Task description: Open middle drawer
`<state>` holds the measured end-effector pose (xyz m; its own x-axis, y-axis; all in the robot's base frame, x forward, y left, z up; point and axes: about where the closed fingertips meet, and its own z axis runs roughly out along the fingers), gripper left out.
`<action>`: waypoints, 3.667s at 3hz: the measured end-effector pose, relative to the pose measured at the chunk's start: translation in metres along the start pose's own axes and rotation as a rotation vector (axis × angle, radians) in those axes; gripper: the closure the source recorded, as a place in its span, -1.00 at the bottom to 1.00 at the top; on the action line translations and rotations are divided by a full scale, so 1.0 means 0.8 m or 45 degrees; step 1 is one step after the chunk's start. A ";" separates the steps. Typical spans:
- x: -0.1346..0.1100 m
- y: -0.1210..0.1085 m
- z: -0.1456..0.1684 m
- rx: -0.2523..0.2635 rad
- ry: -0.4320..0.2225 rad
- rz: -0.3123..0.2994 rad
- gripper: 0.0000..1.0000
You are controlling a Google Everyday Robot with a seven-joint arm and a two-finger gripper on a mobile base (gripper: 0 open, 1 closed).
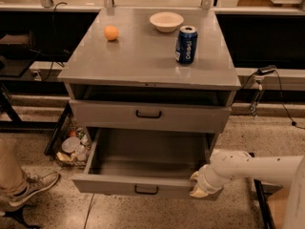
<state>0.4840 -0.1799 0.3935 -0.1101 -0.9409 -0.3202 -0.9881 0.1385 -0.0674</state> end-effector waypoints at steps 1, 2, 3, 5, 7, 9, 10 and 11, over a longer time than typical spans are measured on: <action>0.000 0.000 0.000 0.000 0.000 0.000 1.00; 0.007 0.034 0.004 -0.003 -0.039 0.056 1.00; 0.004 0.030 -0.004 -0.003 -0.039 0.056 1.00; 0.003 0.032 -0.002 -0.007 -0.039 0.055 0.66; 0.003 0.034 0.000 -0.014 -0.040 0.054 -0.26; 0.002 0.037 0.003 -0.020 -0.041 0.053 -1.00; 0.006 0.031 -0.019 0.017 -0.077 0.038 -1.00; 0.009 0.015 -0.092 0.142 -0.134 0.002 -1.00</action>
Offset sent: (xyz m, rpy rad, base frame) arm -0.2721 -0.0128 -0.0591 0.3678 0.1150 -0.4096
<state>0.4634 -0.2081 0.4599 -0.0942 -0.9037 -0.4176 -0.9691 0.1794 -0.1695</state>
